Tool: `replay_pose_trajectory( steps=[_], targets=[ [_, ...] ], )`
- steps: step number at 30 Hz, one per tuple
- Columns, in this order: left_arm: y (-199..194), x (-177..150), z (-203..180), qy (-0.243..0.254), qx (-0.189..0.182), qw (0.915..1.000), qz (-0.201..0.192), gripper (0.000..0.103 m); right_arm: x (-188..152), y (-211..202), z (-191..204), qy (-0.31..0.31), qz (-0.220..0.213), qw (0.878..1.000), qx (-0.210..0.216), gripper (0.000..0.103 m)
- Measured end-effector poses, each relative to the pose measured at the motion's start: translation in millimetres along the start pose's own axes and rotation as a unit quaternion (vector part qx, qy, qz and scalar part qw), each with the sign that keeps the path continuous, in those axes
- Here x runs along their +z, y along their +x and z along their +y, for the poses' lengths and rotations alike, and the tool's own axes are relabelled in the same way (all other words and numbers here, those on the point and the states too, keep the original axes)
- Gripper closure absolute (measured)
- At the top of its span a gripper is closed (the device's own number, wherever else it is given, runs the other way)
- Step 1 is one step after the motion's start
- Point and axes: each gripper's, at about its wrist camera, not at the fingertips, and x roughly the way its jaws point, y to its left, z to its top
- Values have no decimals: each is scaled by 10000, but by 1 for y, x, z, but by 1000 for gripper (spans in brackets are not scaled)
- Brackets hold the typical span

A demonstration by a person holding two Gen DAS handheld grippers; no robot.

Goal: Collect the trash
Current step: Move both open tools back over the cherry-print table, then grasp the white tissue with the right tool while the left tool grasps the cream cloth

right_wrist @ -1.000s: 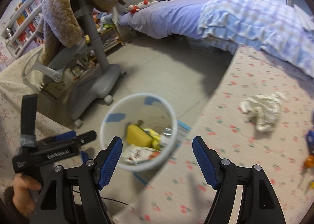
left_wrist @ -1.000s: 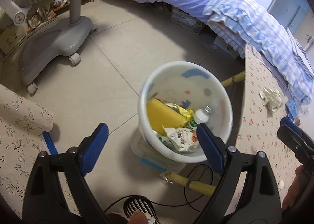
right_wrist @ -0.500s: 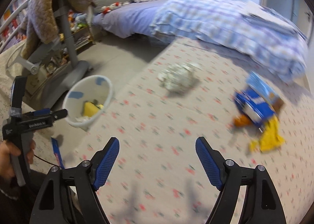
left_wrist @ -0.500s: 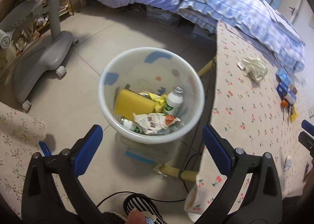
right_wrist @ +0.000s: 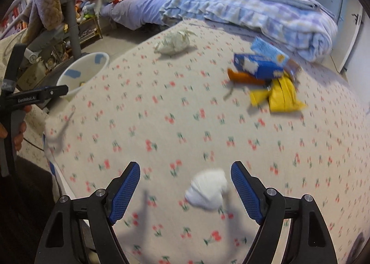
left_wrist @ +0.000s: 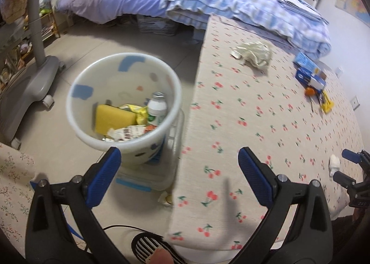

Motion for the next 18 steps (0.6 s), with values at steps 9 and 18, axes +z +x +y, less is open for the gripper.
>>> replay_pose_trajectory(
  steps=[9, 18],
  targets=[
    [7, -3, -19, 147, -19, 9999, -33, 2, -40, 6, -24, 51, -145, 9998, -137, 19],
    [12, 8, -34, 138, -46, 9999, -21, 2, -36, 7, -27, 44, -309, 9994, -145, 20]
  ],
)
